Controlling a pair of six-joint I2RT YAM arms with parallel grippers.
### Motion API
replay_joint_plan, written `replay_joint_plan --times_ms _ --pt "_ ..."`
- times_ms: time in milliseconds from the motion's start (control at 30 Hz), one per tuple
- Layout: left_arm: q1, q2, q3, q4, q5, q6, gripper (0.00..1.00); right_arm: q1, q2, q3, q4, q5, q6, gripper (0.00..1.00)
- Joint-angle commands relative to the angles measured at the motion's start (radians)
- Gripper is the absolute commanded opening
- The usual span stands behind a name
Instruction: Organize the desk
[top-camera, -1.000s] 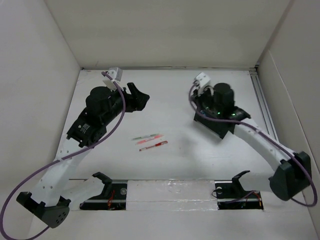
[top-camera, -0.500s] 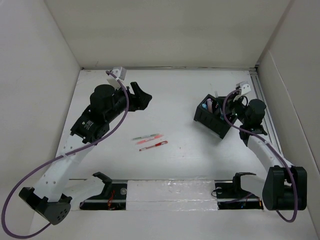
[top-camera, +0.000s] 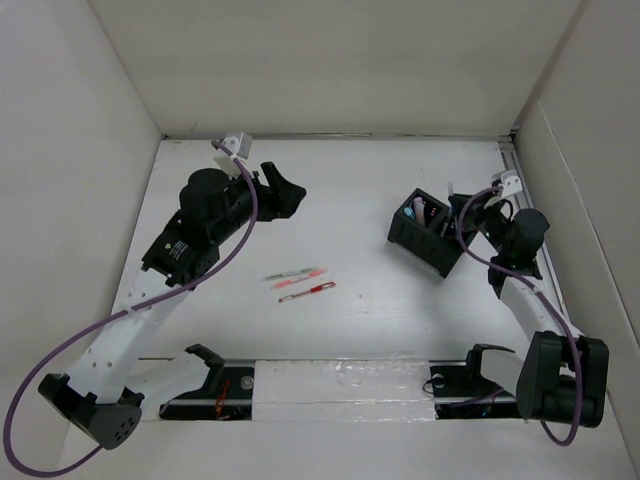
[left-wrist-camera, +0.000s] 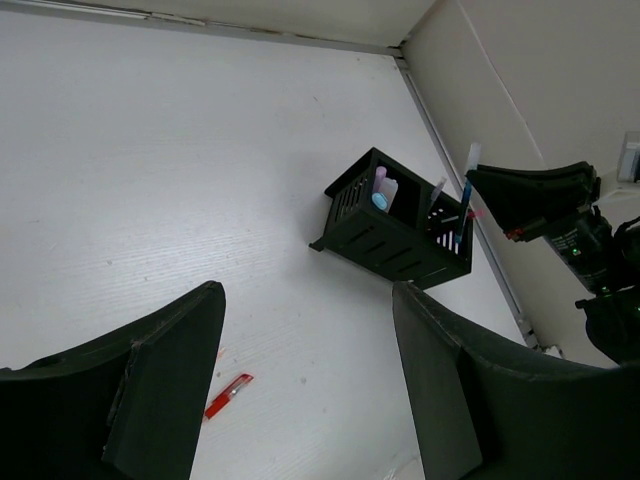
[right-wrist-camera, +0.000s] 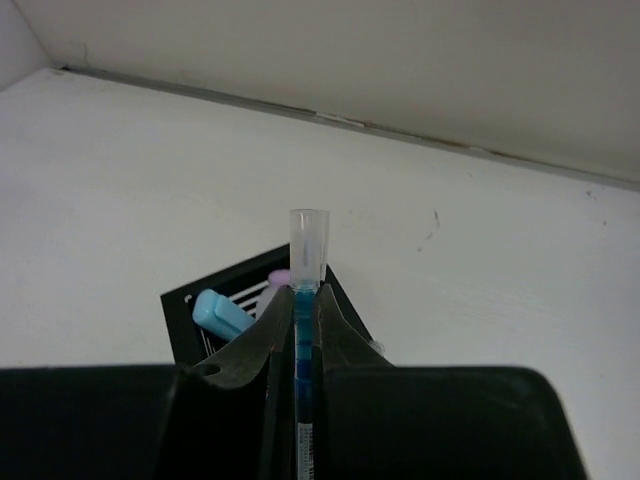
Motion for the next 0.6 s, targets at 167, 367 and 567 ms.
replay_joint_plan --times_ms 167,367,567 --pt "-0.004 -0.025 0.008 0.037 -0.019 0.000 0.67 -0.040 -0.089 0.034 -0.097 -0.053 -0.100 0.61" --pt "-0.004 -0.016 0.062 -0.003 -0.062 0.032 0.68 0.069 -0.142 0.188 -0.379 -0.019 -0.244 0.31" --pt "-0.004 -0.031 0.093 -0.015 -0.085 0.032 0.68 0.461 -0.038 0.313 -0.689 0.060 -0.505 0.00"
